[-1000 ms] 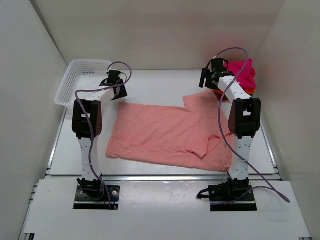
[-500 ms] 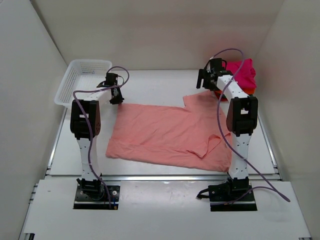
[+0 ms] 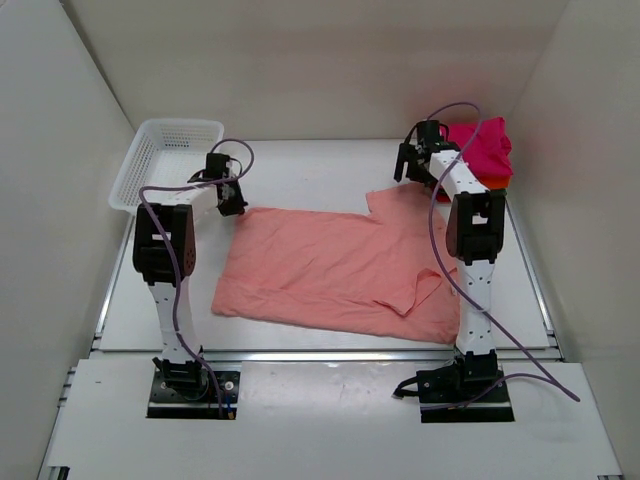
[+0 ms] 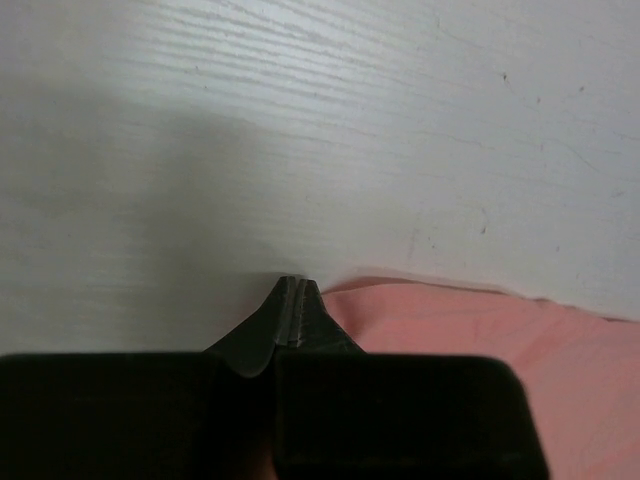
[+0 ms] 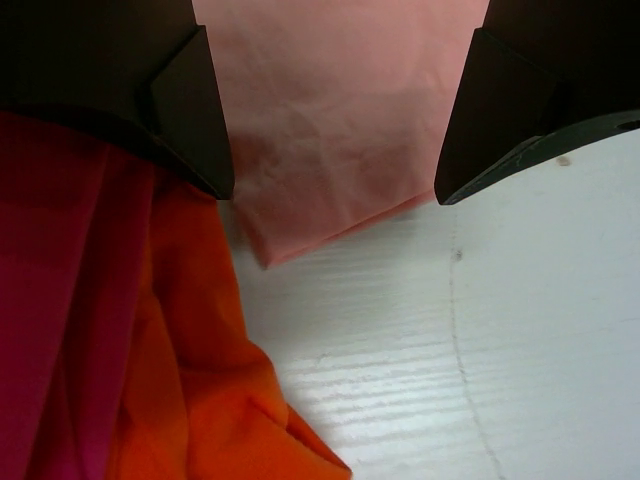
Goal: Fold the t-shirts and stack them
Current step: Grap the side of the flattened tshirt furthest away from the robot with both arms
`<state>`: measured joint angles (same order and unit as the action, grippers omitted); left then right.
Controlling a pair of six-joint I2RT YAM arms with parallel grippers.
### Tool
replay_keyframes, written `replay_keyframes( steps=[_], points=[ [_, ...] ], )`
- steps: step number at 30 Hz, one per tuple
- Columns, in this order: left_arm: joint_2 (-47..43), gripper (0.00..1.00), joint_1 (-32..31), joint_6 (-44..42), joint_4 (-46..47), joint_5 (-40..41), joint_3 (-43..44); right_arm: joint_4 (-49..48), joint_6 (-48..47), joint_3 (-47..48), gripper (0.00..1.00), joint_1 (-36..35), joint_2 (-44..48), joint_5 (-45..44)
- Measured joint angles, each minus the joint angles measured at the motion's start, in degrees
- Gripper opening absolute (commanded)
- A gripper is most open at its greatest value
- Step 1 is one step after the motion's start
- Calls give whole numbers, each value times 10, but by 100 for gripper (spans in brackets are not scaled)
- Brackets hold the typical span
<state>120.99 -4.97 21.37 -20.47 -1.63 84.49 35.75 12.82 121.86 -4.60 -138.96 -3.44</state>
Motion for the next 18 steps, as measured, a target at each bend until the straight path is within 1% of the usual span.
replay_keyframes(
  steps=[3, 6, 8, 10, 11, 12, 13, 14, 18],
  points=[
    [-11, 0, 3, 2, 5, -12, -18, 11, 2, 2, 80, -1, -14, -8],
    [-18, 0, 5, 5, 13, -21, -32, 20, 2, 18, 74, -4, -28, -14],
    [-23, 0, 6, 6, 14, -26, -38, 27, 1, 37, 64, -5, -38, -16],
    [-26, 0, 8, 7, 16, -31, -44, 30, -1, 48, 61, -6, -45, -17],
    [-28, 0, 9, 7, 16, -35, -47, 31, -3, 49, 54, -7, -45, -17],
    [-30, 0, 10, 8, 17, -37, -51, 31, -6, 49, 49, -9, -45, -17],
    [-33, 0, 11, 8, 17, -39, -54, 31, -9, 49, 38, -9, -45, -17],
    [-35, 0, 11, 8, 17, -41, -57, 31, -12, 49, 28, -10, -46, -17],
    [-40, 0, 13, 9, 16, -46, -64, 22, -15, 49, 26, -12, -45, -16]
  ],
)
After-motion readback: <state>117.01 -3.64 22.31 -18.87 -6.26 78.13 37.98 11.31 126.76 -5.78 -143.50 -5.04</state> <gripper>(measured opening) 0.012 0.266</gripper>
